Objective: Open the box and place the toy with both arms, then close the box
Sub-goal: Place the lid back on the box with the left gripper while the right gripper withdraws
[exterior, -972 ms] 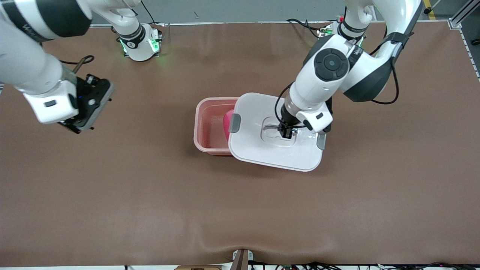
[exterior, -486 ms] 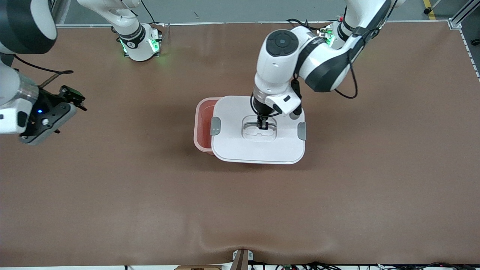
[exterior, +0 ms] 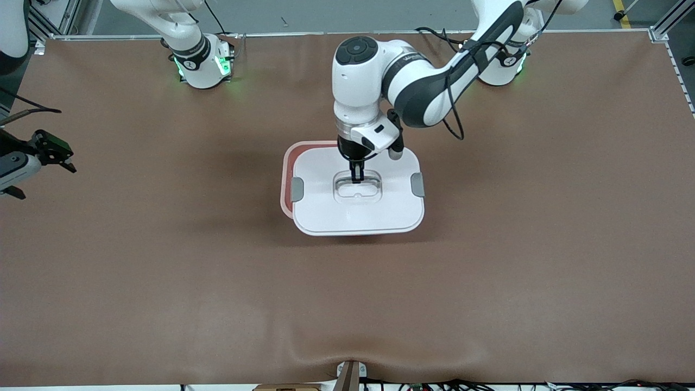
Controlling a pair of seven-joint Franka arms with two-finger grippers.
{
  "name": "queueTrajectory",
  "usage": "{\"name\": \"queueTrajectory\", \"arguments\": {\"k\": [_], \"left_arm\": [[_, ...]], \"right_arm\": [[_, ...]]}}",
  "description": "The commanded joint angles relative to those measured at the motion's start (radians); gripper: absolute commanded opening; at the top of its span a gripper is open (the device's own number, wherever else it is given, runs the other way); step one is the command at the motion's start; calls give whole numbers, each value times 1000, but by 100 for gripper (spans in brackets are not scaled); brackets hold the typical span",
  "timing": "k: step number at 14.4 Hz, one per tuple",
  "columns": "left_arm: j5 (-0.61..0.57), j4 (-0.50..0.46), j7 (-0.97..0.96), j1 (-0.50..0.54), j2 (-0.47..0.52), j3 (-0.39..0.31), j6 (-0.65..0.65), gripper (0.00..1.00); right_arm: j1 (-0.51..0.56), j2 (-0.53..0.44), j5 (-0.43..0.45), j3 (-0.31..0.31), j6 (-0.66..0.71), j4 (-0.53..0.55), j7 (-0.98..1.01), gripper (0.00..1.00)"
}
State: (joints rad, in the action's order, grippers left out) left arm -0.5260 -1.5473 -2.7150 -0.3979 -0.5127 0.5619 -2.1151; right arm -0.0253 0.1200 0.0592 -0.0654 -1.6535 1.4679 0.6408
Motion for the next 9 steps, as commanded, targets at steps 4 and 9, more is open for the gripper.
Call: {"name": "queueTrajectory", "arguments": {"k": [4,9], "left_arm": [[-43,15,-100,-61,-33,-7,-13,0],[-103,18,-172,-73,-61,-7,-31,0]], "right_arm": [[33,-106,-90,-10,6,123,-319,100],[96,-108,-170,-13,86,147,-414,100]]}}
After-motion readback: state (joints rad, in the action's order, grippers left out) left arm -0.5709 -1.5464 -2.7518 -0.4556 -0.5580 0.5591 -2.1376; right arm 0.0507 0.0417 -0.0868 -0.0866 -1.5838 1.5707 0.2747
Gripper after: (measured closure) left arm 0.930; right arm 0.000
